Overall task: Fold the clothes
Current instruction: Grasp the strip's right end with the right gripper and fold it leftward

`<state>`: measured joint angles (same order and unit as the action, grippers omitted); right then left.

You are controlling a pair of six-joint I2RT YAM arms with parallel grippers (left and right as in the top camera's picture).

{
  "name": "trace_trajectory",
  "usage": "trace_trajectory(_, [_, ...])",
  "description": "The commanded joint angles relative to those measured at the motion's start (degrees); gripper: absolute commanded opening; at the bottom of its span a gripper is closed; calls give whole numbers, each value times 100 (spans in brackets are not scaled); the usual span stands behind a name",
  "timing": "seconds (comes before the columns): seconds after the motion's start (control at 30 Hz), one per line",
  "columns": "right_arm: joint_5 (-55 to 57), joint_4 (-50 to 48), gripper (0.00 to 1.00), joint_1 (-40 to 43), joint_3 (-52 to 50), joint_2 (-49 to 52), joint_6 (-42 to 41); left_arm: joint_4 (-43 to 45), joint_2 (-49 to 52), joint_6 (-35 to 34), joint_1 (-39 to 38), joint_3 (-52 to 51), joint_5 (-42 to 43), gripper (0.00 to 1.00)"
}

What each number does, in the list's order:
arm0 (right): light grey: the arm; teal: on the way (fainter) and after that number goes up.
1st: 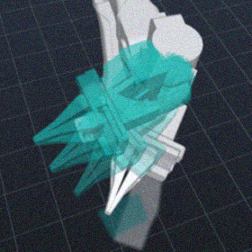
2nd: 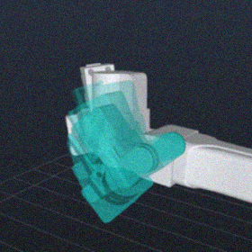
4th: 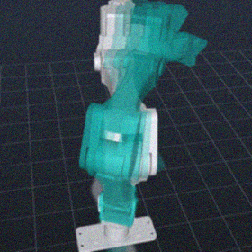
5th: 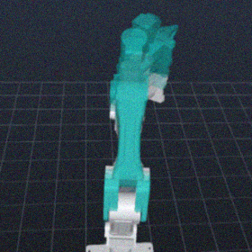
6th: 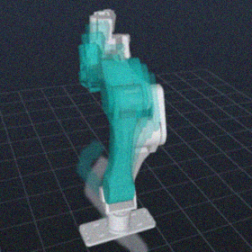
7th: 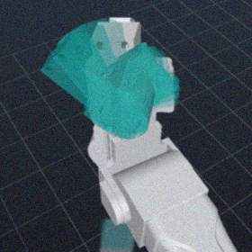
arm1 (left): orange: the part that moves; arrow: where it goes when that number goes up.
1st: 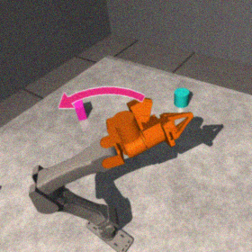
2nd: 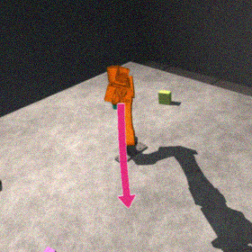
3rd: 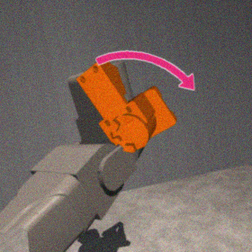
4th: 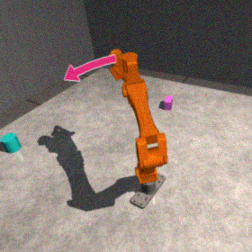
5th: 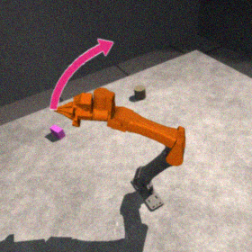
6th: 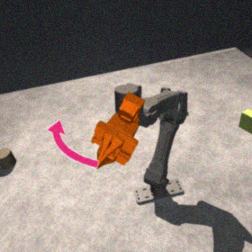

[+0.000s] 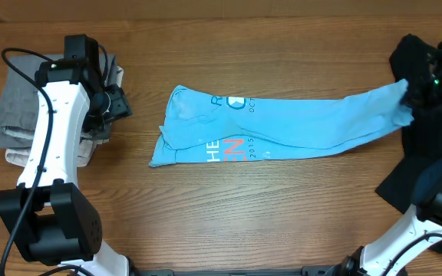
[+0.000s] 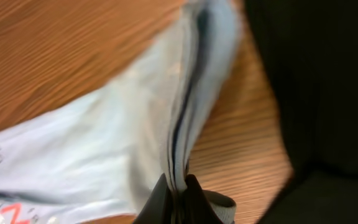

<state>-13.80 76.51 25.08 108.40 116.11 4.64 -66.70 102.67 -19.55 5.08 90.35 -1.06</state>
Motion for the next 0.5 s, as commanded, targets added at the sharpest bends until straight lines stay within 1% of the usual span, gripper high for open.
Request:
trace_trajectory(0.0, [-197, 179, 4, -553, 186, -358, 149, -17, 17, 26, 15, -20, 48, 68])
trace_trajectory(0.2, [-313, 651, 4, -1554, 181, -457, 138, -4, 17, 24, 15, -20, 48, 69])
trace_trajectory(0.37, [-813, 643, 4, -2258, 179, -457, 52, 9, 17, 26, 15, -20, 50, 70])
trace_trajectory(0.47, [-815, 629, 4, -2601, 105, -457, -28, 7, 17, 26, 15, -20, 50, 71])
